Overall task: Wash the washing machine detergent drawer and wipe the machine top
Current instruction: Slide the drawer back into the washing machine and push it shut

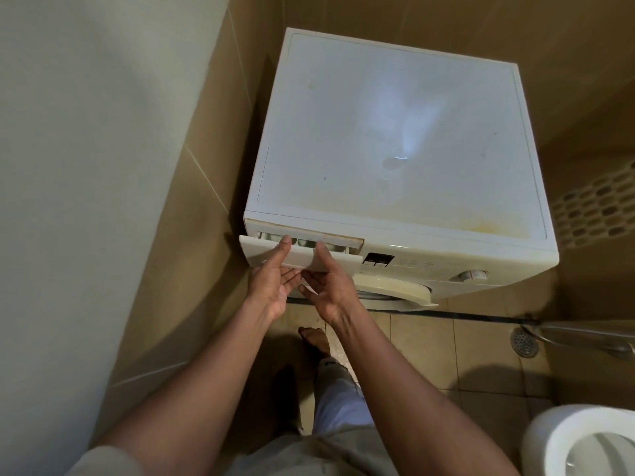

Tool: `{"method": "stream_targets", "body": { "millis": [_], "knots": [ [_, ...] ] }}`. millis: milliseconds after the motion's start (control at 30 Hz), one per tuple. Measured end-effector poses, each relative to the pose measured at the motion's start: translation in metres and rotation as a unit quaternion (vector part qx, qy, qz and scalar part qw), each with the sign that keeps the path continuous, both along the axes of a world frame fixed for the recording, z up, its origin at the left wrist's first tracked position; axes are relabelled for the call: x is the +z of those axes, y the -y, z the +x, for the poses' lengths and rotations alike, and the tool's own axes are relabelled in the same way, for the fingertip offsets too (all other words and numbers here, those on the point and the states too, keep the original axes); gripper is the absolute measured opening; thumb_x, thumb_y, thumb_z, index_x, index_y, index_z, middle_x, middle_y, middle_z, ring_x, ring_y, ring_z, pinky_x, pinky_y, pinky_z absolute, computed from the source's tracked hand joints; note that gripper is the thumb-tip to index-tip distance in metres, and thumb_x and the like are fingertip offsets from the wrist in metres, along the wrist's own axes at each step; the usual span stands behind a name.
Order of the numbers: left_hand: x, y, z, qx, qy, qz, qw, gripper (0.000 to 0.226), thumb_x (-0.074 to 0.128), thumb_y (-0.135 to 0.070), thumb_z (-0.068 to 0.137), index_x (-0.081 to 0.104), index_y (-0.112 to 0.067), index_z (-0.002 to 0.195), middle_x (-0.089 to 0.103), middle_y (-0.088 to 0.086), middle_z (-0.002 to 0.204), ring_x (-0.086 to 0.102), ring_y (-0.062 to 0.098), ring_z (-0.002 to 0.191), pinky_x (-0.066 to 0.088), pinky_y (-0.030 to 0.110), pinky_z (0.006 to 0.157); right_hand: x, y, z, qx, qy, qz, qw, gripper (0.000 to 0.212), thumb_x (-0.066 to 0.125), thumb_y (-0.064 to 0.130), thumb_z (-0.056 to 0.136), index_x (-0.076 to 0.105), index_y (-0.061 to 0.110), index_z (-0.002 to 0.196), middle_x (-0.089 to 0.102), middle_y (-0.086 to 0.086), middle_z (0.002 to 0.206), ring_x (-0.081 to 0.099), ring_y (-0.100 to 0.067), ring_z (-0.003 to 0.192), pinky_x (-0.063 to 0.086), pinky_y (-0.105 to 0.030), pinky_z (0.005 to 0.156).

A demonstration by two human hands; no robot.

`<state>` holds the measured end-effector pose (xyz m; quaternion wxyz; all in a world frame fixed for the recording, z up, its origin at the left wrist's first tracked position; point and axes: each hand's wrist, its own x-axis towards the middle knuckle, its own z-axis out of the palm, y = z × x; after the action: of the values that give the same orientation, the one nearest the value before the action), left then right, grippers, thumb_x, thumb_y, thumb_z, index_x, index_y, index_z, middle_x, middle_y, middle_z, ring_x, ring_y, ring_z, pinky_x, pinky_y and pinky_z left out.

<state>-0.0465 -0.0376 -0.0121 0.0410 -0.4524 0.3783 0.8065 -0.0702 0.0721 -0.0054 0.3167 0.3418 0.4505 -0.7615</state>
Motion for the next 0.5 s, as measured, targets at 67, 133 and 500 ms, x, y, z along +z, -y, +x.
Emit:
{"method": "stream_targets", "body": {
  "millis": [67,133,500],
  "knots": [
    [-0.002,0.002,-0.010,0.002,-0.005,0.001,1.000,0.051,0.079,-0.032,0.081,0.060,-0.011,0.123,0.071,0.020,0.118,0.070,0.031,0.105,0.054,0.041,0.098,-0.002,0.002,-0.011,0.000,0.005,0.009,1.000,0.053,0.082,0.044,0.071,0.067,0.010,0.110,0.072,-0.012,0.102,0.069,-0.023,0.100,0.054,-0.042,0.086],
    [0.000,0.003,-0.018,-0.002,-0.008,0.002,1.000,0.048,0.078,-0.032,0.082,0.061,-0.010,0.122,0.070,0.021,0.118,0.070,0.032,0.106,0.054,0.041,0.098,-0.003,0.004,-0.018,-0.011,0.011,0.017,1.000,0.064,0.084,0.045,0.065,0.064,0.008,0.114,0.072,-0.014,0.108,0.069,-0.023,0.102,0.054,-0.042,0.083],
    [-0.002,0.000,-0.032,0.005,-0.027,0.012,1.000,0.057,0.076,-0.035,0.084,0.057,-0.012,0.133,0.068,0.019,0.124,0.067,0.033,0.113,0.049,0.045,0.106,-0.001,0.007,-0.029,-0.011,0.005,0.041,0.999,0.061,0.082,0.046,0.071,0.066,0.002,0.111,0.073,-0.016,0.108,0.071,-0.021,0.099,0.055,-0.034,0.071]
  ]
}}
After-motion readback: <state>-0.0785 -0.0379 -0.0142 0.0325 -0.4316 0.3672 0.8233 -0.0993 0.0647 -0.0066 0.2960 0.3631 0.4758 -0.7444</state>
